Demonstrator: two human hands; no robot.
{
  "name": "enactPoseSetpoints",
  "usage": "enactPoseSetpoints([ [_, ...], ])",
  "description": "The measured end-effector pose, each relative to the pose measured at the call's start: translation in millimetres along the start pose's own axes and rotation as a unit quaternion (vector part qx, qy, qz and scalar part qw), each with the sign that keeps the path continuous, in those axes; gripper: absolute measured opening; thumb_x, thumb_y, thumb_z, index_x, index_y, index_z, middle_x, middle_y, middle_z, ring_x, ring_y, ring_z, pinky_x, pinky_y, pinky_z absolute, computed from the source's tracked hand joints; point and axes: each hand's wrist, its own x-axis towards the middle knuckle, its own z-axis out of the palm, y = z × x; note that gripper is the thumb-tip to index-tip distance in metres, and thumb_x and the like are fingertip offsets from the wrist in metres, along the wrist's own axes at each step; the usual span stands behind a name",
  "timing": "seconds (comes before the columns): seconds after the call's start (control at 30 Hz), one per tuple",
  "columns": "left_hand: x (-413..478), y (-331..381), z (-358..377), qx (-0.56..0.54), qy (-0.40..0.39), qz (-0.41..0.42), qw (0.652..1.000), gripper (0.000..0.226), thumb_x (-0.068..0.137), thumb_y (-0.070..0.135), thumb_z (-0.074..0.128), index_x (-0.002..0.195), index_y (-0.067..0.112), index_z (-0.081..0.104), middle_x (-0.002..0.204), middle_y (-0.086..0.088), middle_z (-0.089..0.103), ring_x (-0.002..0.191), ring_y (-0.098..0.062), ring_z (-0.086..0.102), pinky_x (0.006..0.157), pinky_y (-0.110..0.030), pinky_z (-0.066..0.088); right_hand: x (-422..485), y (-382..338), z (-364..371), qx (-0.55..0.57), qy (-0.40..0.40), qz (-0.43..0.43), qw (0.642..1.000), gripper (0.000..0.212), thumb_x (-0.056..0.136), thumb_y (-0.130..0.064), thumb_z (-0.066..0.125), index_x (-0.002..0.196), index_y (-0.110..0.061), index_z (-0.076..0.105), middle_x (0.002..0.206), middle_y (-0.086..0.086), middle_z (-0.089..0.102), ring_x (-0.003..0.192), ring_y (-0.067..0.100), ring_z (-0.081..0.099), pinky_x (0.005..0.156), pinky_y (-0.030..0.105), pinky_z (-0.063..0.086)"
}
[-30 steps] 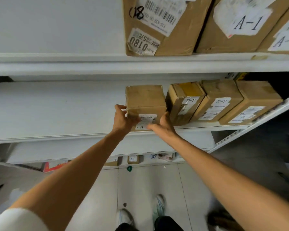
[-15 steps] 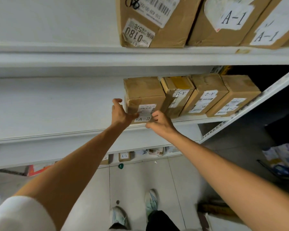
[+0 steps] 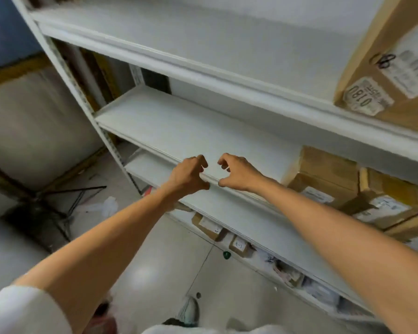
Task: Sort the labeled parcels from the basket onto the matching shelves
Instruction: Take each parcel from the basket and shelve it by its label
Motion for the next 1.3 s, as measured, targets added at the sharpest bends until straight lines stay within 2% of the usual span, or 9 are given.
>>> enactPoseSetpoints([
  [0.2, -114.8, -57.6, -33.1, 0.024, 0.095, -0.186, 0.978, 0.06, 0.071, 0.028, 0.079, 0.122, 0.016, 0.049, 0.118, -0.004, 0.059, 0.106, -0.025, 0.057, 0.08, -0.034, 0.047, 7.7, -97.0, 38.3, -0.08, -0.09, -0.222, 0.968, 0.057, 0.075, -0.022, 0.072, 0.126, -0.008, 0.05, 0.12, 0.009, 0.057, 0.106, 0.024, 0.056, 0.091, 0.037, 0.05],
  [0.4, -279.8, -73.4, -15.8, 0.003, 0.179, -0.382, 0.907, 0.058, 0.069, 0.033, 0.079, 0.117, 0.016, 0.052, 0.114, -0.006, 0.06, 0.103, -0.027, 0.058, 0.084, -0.039, 0.05, -49.2, -170.4, 116.1, -0.124, -0.199, -0.404, 0.884, 0.061, 0.073, -0.023, 0.075, 0.127, -0.009, 0.05, 0.122, 0.011, 0.057, 0.11, 0.025, 0.056, 0.088, 0.032, 0.047],
  [0.53, -397.5, -61.3, 12.2, -0.015, 0.213, -0.49, 0.845, 0.057, 0.071, 0.035, 0.077, 0.118, 0.015, 0.052, 0.114, -0.007, 0.061, 0.107, -0.028, 0.058, 0.086, -0.038, 0.049, -117.3, -216.9, 165.6, -0.127, -0.269, -0.499, 0.814, 0.058, 0.073, -0.022, 0.075, 0.123, -0.006, 0.051, 0.12, 0.01, 0.059, 0.108, 0.024, 0.057, 0.087, 0.032, 0.048],
  [0.73, -558.0, -14.0, 57.0, -0.036, 0.28, -0.612, 0.739, 0.048, 0.069, 0.034, 0.076, 0.105, 0.015, 0.051, 0.099, -0.004, 0.061, 0.094, -0.028, 0.06, 0.075, -0.04, 0.049, -250.5, -280.7, 235.5, -0.172, -0.332, -0.642, 0.669, 0.059, 0.075, -0.021, 0.073, 0.126, -0.005, 0.049, 0.12, 0.01, 0.056, 0.108, 0.027, 0.054, 0.08, 0.03, 0.043],
  [0.83, -627.9, 11.6, 75.5, -0.065, 0.296, -0.67, 0.678, 0.046, 0.075, 0.027, 0.075, 0.11, 0.006, 0.055, 0.103, -0.011, 0.062, 0.095, -0.029, 0.059, 0.079, -0.042, 0.051, -323.7, -303.1, 261.9, -0.196, -0.356, -0.7, 0.587, 0.058, 0.075, -0.023, 0.072, 0.124, -0.005, 0.048, 0.119, 0.012, 0.055, 0.106, 0.029, 0.054, 0.087, 0.039, 0.048],
  [0.9, -671.9, 28.5, 89.0, -0.082, 0.317, -0.706, 0.628, 0.049, 0.073, 0.03, 0.078, 0.111, 0.01, 0.054, 0.105, -0.007, 0.06, 0.094, -0.025, 0.058, 0.081, -0.041, 0.051, -370.5, -314.4, 279.3, -0.214, -0.378, -0.723, 0.538, 0.057, 0.075, -0.024, 0.071, 0.124, -0.006, 0.047, 0.116, 0.011, 0.054, 0.103, 0.029, 0.055, 0.088, 0.046, 0.049],
  [1.03, -746.8, 60.2, 119.0, -0.098, 0.335, -0.76, 0.548, 0.057, 0.071, 0.035, 0.081, 0.115, 0.015, 0.053, 0.112, -0.005, 0.061, 0.097, -0.025, 0.058, 0.078, -0.037, 0.051, -455.2, -333.5, 312.2, -0.231, -0.403, -0.761, 0.453, 0.06, 0.079, -0.025, 0.07, 0.131, -0.007, 0.044, 0.12, 0.01, 0.053, 0.106, 0.027, 0.054, 0.09, 0.045, 0.049],
  [1.13, -796.9, 77.2, 139.1, -0.118, 0.343, -0.78, 0.509, 0.057, 0.073, 0.033, 0.081, 0.119, 0.014, 0.052, 0.115, -0.006, 0.061, 0.101, -0.025, 0.057, 0.079, -0.036, 0.05, -511.0, -347.3, 333.3, -0.255, -0.407, -0.78, 0.401, 0.06, 0.08, -0.024, 0.068, 0.132, -0.008, 0.042, 0.123, 0.008, 0.051, 0.106, 0.027, 0.055, 0.089, 0.047, 0.05],
  [1.3, -878.5, 82.5, 148.5, -0.135, 0.376, -0.802, 0.445, 0.053, 0.074, 0.03, 0.079, 0.118, 0.014, 0.053, 0.114, -0.006, 0.061, 0.101, -0.024, 0.058, 0.085, -0.039, 0.051, -583.8, -381.9, 369.9, -0.265, -0.399, -0.803, 0.354, 0.052, 0.079, -0.021, 0.069, 0.123, -0.006, 0.045, 0.119, 0.012, 0.053, 0.106, 0.028, 0.054, 0.089, 0.046, 0.049],
])
